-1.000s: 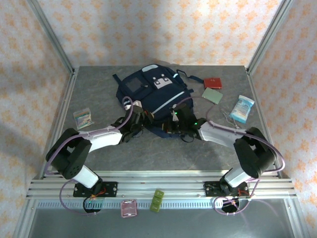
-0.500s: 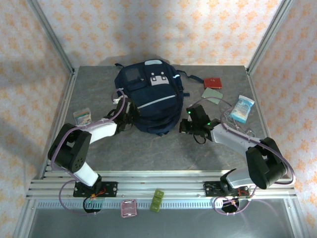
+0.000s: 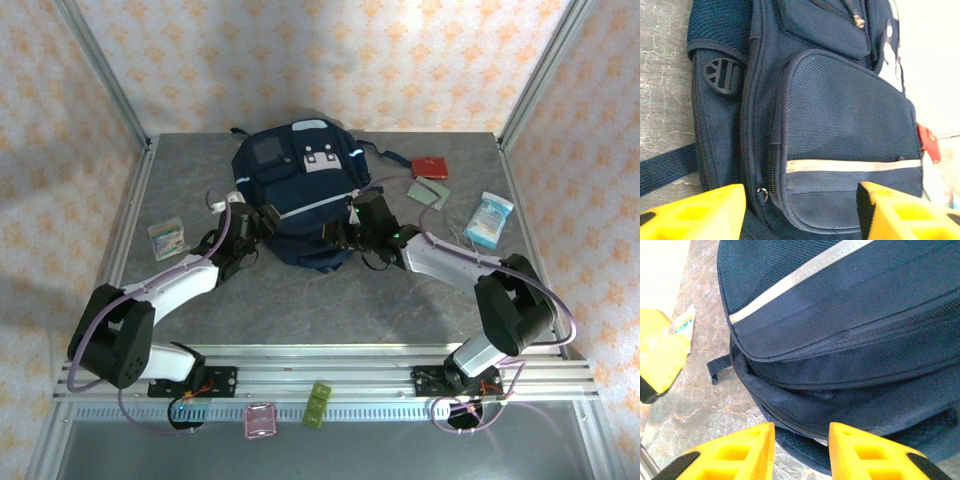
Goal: Pack the student bag
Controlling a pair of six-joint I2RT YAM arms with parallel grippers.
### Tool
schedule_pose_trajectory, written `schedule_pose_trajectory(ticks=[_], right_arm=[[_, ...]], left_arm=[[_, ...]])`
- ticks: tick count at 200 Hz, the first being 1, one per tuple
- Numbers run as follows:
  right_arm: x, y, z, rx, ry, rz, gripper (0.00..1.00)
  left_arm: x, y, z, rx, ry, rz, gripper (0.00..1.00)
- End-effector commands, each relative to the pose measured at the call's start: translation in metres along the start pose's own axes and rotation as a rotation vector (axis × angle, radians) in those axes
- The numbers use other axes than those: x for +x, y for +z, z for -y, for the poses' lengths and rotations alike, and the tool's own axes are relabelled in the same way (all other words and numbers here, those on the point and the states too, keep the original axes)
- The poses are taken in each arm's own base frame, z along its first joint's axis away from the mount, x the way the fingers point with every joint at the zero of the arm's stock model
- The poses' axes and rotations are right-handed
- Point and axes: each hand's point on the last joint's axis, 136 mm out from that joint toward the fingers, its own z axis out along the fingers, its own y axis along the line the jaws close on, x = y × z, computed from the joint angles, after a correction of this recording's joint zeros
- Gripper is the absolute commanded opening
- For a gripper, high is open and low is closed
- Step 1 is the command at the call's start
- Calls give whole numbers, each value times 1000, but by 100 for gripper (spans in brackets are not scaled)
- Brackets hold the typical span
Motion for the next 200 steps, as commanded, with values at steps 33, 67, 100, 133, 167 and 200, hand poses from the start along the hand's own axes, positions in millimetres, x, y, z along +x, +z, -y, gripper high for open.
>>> schedule_pose_trajectory(ticks=[33, 67, 100, 133, 167, 200], right_arm=[[-11, -8, -17, -78, 24, 58, 33], [-7, -17, -12, -64, 19, 71, 33], [-3, -18, -8, -60, 25, 71, 33], [0, -16, -8, -69, 39, 65, 33], [1, -14, -8, -72, 40, 62, 33], [0, -14, -10, -80, 42, 60, 33]], left_arm=[[0, 33, -21, -89, 7, 8, 62], [-6, 54, -23, -33, 10, 15, 64], [-11, 61, -5, 51, 66, 21, 64], [-20, 47, 1, 59, 71, 38, 63], [-31, 36, 6, 63, 102, 48, 64], [-37, 44, 4, 56, 103, 25, 65]])
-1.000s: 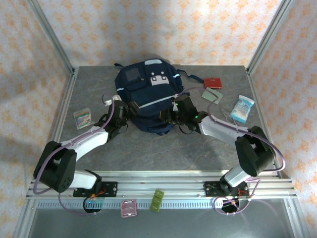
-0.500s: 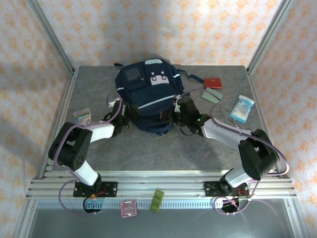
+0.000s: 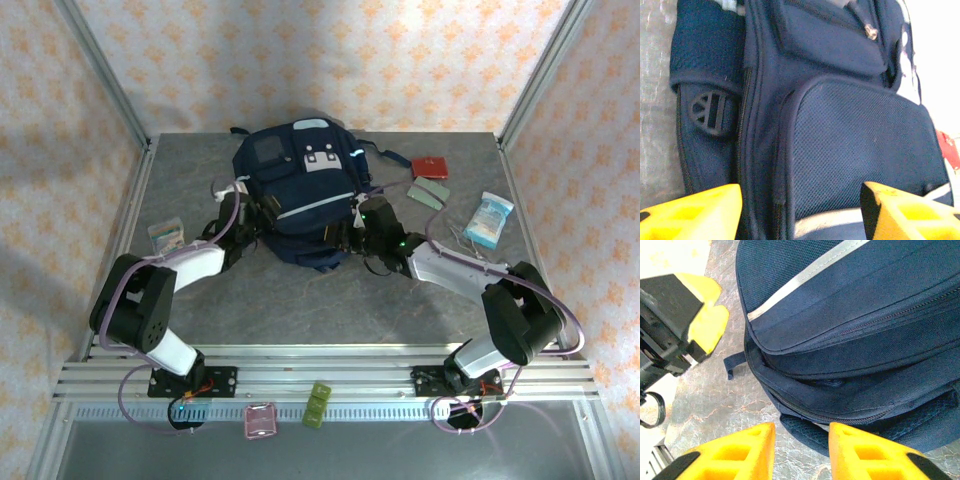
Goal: Pack the student bag
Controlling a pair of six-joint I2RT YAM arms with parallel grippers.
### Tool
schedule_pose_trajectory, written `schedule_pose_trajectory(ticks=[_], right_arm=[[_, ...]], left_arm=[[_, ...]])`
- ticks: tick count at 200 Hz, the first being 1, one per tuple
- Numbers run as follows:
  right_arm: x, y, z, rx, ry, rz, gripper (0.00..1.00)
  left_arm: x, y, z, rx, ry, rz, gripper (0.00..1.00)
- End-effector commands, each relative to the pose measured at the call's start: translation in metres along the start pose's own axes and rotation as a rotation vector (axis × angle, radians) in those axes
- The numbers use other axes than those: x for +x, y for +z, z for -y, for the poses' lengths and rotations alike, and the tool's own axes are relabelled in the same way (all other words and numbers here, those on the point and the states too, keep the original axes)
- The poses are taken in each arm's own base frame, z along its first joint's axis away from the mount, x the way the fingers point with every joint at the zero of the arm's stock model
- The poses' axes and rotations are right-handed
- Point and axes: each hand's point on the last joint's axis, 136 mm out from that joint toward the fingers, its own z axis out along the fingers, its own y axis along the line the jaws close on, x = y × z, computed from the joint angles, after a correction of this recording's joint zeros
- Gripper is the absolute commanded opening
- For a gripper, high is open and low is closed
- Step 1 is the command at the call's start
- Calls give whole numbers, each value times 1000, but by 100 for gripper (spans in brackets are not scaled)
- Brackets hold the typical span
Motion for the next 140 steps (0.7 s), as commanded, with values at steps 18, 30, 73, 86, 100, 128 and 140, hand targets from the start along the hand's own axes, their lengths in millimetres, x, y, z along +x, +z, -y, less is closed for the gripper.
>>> schedule_pose_trajectory(ticks=[18, 30, 73, 86, 100, 128, 140], right_arm=[[-6, -3, -8, -27, -1, 29, 33], [-5, -4, -7, -25, -1, 29, 33], [-6, -6, -8, -25, -4, 32, 33], [-6, -7, -8, -23, -7, 33, 33], [-6, -7, -7, -22, -10, 33, 33], [-4, -4, -6, -26, -5, 26, 33], [-3, -3, -7, -32, -3, 22, 33]], left_arm=[[-9, 11, 7, 19, 24, -34, 66], [-4, 20, 2, -4, 27, -64, 66], [15, 41, -16, -58, 31, -122, 67], [19, 44, -21, -72, 30, -127, 67], [22, 45, -26, -89, 26, -132, 67], [29, 47, -25, -61, 20, -147, 67], [34, 50, -26, -63, 16, -170, 68]])
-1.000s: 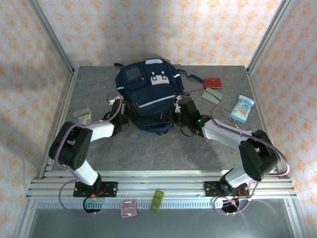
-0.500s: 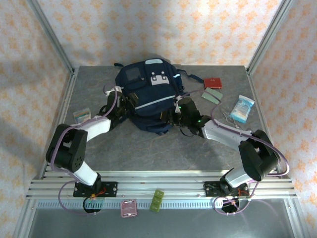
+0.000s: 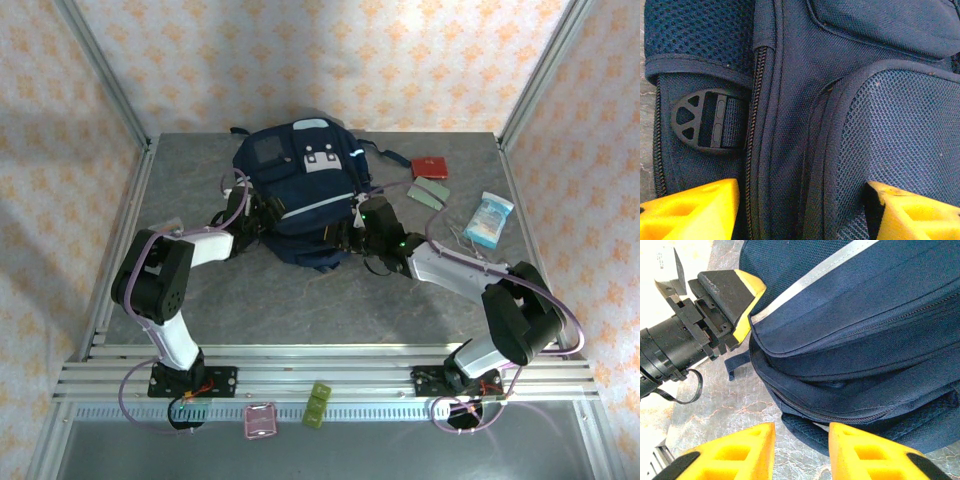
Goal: Pack the student bag
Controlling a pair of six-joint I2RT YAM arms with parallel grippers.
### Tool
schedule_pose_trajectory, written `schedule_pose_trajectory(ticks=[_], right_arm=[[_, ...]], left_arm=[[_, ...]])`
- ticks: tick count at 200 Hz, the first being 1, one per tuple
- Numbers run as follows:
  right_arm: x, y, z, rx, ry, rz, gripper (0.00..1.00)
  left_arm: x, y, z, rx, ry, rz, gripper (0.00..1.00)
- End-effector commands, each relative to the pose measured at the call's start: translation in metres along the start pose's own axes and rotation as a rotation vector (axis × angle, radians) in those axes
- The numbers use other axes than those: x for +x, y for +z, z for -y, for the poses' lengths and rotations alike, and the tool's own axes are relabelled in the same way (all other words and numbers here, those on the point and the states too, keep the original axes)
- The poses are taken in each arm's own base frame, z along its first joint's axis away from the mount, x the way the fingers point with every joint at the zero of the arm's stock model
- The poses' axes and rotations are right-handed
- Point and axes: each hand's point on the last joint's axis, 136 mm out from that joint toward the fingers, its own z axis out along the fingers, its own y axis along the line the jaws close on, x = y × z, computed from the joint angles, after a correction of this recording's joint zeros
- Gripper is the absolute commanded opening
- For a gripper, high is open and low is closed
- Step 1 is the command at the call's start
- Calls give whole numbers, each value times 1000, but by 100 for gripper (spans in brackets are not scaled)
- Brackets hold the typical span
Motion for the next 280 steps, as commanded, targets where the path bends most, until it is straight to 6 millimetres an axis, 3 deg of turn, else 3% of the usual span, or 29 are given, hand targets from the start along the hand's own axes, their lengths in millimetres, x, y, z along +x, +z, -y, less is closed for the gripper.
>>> schedule_pose_trajectory(ticks=[1, 61, 70, 85, 97, 145, 178, 201, 215, 241, 263, 280], right_arm=[[-3, -3, -7, -30, -5, 19, 33], [-4, -1, -2, -4, 0, 26, 33], [-4, -1, 1, 6, 4, 28, 33], [-2, 0, 3, 10, 11, 26, 33], [-1, 1, 4, 11, 14, 23, 32], [1, -2, 9, 43, -25, 24, 32], [6, 2, -5, -2, -69, 15, 31], [24, 17, -18, -63, -98, -24, 19], [41, 34, -6, -38, -99, -65, 15], [62, 57, 43, 109, -55, -85, 13], [64, 56, 56, 156, -21, -61, 15], [55, 49, 51, 156, -33, -35, 16]], left_arm=[[10, 8, -4, -1, 1, -47, 68], [50, 26, 35, 195, 49, -247, 64], [51, 26, 40, 210, 63, -256, 52], [51, 25, 43, 228, 51, -263, 18], [47, 21, 48, 245, 42, -263, 0], [9, -18, 94, 357, -43, -207, 0], [-19, -53, 126, 457, -129, -142, 0], [-30, -67, 141, 507, -174, -121, 0], [-35, -73, 148, 537, -200, -110, 0], [-39, -80, 156, 575, -239, -101, 0], [-39, -83, 160, 598, -259, -109, 0], [-40, -86, 163, 607, -261, -107, 0]])
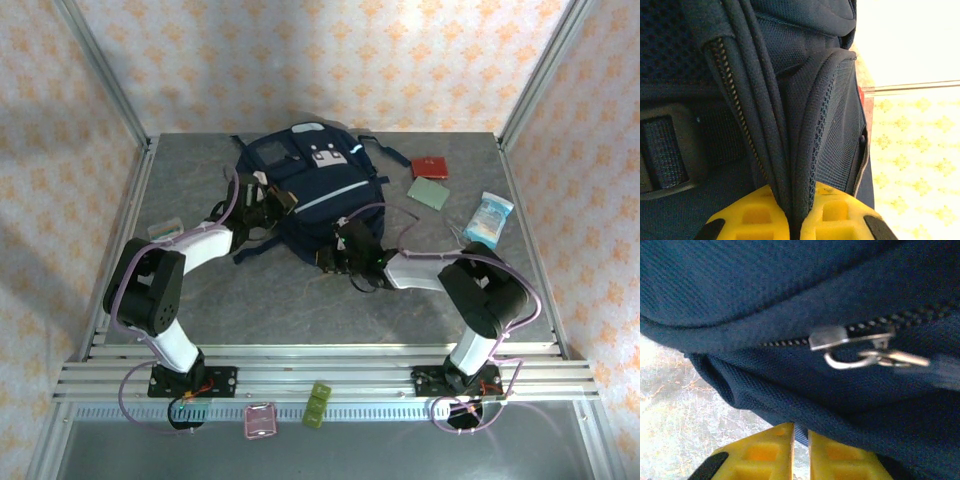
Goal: Pack the student bag
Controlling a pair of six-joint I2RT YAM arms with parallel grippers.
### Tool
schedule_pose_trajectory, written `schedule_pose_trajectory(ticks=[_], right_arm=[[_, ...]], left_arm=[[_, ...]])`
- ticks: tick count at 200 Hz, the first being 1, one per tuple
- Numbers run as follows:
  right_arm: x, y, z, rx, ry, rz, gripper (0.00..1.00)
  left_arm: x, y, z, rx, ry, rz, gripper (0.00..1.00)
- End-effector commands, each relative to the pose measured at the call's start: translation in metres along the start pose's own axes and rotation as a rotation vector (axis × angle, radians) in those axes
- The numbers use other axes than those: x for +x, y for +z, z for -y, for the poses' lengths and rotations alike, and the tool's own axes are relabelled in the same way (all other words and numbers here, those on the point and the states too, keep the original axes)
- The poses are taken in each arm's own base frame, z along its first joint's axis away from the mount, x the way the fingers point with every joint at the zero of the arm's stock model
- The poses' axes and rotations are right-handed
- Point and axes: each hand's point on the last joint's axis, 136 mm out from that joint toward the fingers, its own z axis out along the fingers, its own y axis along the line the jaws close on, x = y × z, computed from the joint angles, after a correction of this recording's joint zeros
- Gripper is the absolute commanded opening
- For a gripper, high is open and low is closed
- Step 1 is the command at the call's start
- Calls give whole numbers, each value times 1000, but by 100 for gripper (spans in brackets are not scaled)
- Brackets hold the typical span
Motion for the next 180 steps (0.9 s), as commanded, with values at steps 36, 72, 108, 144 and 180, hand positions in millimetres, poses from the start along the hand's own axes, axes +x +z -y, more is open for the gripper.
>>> schedule_pose_trajectory(ticks=[36, 72, 108, 144, 180], right_arm=[[-30, -29, -4, 65, -10, 109, 21], [-55, -70, -37, -40, -21, 222, 38], [-75, -81, -42, -65, 30, 238, 48], [-84, -69, -50, -160, 104, 192, 52], [-97, -62, -53, -247, 183, 184, 53]], left_arm=[[-20, -41, 106, 343, 21, 74, 0], [-25, -50, 117, 327, 40, 99, 0], [-23, -51, 118, 328, 40, 95, 0], [-16, -48, 121, 331, 38, 77, 0], [-7, -46, 119, 335, 33, 57, 0]])
